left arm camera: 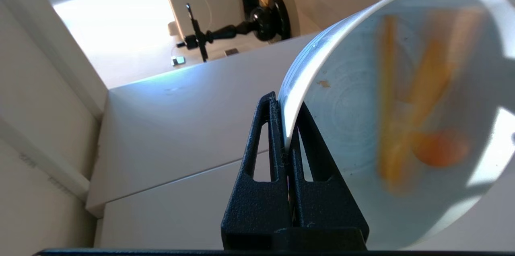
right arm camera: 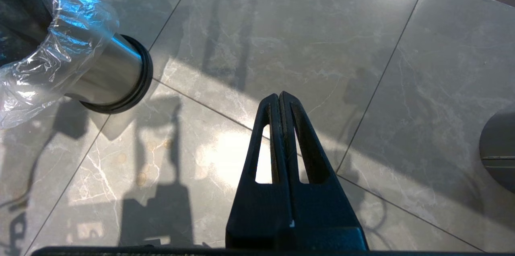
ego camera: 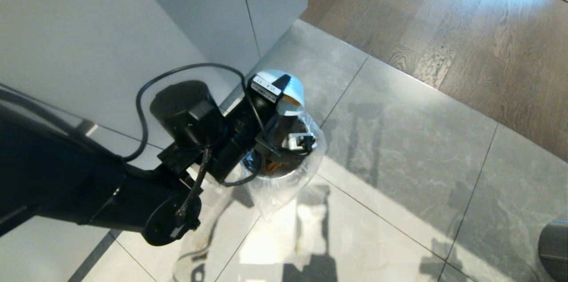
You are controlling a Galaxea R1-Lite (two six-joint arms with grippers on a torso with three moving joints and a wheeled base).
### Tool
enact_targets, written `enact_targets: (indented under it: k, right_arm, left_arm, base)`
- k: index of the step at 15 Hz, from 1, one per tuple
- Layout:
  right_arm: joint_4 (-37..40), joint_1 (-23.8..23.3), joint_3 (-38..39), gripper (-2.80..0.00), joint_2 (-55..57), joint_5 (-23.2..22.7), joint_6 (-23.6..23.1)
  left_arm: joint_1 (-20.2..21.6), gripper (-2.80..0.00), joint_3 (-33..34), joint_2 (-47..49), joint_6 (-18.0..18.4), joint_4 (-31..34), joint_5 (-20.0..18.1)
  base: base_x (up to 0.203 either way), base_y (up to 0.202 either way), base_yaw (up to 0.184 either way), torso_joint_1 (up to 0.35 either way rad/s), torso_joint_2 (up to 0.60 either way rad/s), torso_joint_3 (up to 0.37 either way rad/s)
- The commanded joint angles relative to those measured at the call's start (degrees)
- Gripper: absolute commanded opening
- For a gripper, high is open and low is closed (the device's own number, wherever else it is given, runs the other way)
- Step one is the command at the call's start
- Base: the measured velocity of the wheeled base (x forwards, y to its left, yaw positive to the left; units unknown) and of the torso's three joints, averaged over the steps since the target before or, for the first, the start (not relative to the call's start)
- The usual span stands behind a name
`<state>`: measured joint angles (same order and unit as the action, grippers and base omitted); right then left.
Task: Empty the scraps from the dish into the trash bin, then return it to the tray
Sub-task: Pour the leftover food from the bowl into the trash can
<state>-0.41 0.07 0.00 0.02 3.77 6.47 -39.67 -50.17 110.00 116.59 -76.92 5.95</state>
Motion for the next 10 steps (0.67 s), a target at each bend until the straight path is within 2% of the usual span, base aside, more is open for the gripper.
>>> enact_targets:
  k: [1,4,10]
  right_arm:
    - [0.0,0.0,0.0,-2.80,0.0,0.0,0.0]
    - [0.0,0.0,0.0,-2.80,0.0,0.0,0.0]
    - [0.0,0.0,0.0,-2.80,0.0,0.0,0.0]
  left_arm:
    - [-1.0,-2.80,2.8,0.3,0.5,-3.8,0.2]
    - [-1.0,-2.80,6.4,0.8,0.5,-9.2,0.1]
    - [-0.9,-2.80,6.3,1.1,0.6,-11.3,-0.1]
  base:
    - [0.000,0.000,0.000,0.000,0.00,0.000]
    - [0.000,0.000,0.000,0.000,0.00,0.000]
    - [0.000,0.000,0.000,0.000,0.00,0.000]
